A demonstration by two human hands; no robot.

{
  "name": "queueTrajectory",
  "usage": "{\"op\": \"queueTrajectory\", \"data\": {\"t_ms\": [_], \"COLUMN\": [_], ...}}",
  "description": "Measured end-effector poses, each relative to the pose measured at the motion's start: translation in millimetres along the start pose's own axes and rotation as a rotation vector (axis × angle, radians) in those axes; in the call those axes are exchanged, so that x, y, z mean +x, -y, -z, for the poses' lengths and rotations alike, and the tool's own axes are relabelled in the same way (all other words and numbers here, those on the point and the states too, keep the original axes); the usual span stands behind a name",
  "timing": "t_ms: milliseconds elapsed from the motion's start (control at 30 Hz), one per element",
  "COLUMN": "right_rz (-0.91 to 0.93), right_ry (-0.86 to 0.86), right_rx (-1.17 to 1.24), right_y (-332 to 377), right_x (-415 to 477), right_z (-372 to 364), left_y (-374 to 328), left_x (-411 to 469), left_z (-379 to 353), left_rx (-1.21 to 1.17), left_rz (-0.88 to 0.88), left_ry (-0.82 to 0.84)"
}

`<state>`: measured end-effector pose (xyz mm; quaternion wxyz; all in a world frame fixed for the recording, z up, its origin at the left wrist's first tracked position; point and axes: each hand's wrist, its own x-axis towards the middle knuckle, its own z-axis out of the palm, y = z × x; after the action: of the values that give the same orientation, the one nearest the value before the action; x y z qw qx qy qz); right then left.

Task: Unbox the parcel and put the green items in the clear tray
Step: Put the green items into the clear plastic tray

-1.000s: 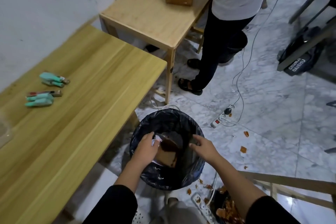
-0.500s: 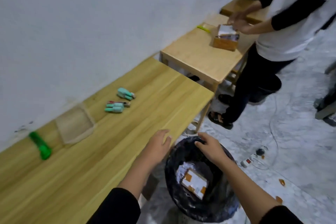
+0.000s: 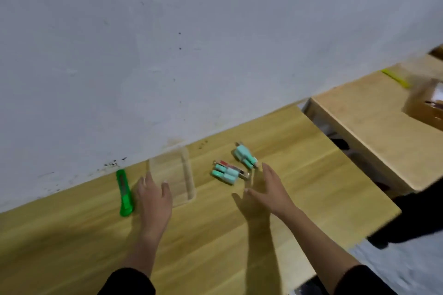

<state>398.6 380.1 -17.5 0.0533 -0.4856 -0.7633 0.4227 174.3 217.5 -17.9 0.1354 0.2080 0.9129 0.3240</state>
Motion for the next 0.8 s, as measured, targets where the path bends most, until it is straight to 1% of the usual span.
{"op": "queueTrajectory", "data": {"t_ms": [67,167,267,400,500,633,700,800], "right_rz": [0.021,0.047,0.081,0.067,0.089,0.129,0.112,0.123], "right_ry": [-0.003,0.023,0.054,0.047,0.017,-0.027,-0.022,-0.013], "right_rx": [-0.058,-0.226,-0.339,-0.385,-0.430,-0.559,-0.587,-0.591], "right_y": [8,16,23,34,43,48,48,43], "right_x": [28,61,78,92,99,101,99,97], "right_z": [-6,-14,-25,-37,-45,-53,-53,-53], "left_y": [15,32,33,24,17,4,-1,-5], "left_x": [19,36,33,29,28,26,26,25], "left_z": [-8,-18,-19,-17,-20,-25,-27,-32], "left_rx": [0.018,-0.020,-0.114,-0.275,-0.345,-0.479,-0.531,-0.537], "left_rz": [0.032,0.069,0.015,0.055,0.121,0.241,0.270,0.283], "left_ry": [0.036,0.083,0.110,0.133,0.095,0.028,-0.005,-0.039]}}
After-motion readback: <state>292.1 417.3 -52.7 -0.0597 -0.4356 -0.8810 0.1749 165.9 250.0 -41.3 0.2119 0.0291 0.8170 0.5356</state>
